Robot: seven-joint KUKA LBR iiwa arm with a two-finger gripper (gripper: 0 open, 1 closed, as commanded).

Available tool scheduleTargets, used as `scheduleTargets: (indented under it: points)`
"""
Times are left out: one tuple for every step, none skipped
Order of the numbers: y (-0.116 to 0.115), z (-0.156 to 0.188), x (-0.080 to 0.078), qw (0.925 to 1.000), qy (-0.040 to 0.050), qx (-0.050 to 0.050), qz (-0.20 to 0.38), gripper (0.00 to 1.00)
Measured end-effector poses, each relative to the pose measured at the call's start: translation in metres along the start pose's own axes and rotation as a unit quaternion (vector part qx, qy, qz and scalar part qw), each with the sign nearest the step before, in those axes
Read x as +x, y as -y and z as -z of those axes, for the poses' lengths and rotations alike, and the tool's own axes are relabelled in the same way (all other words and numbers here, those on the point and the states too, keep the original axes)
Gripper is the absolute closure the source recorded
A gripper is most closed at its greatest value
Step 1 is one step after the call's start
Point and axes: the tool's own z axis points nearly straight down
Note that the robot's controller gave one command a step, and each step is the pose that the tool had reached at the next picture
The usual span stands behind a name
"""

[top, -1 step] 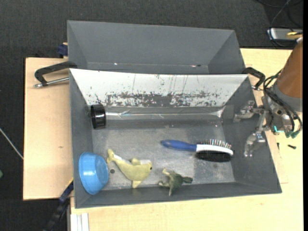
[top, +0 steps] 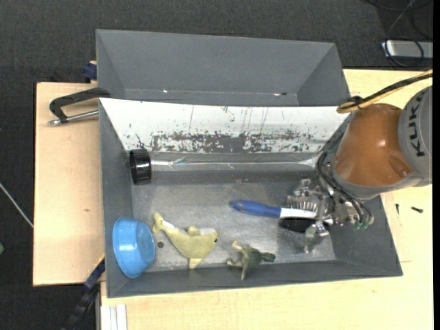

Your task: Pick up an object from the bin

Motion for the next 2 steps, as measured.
scheduleTargets:
  points:
    - [0.002,0.005,-0.002,1.0000,0.0044,0.002,-0.001,1.00]
    - [-0.002,0.124,-0.004,1.0000,0.0082,0.004,0.000,1.00]
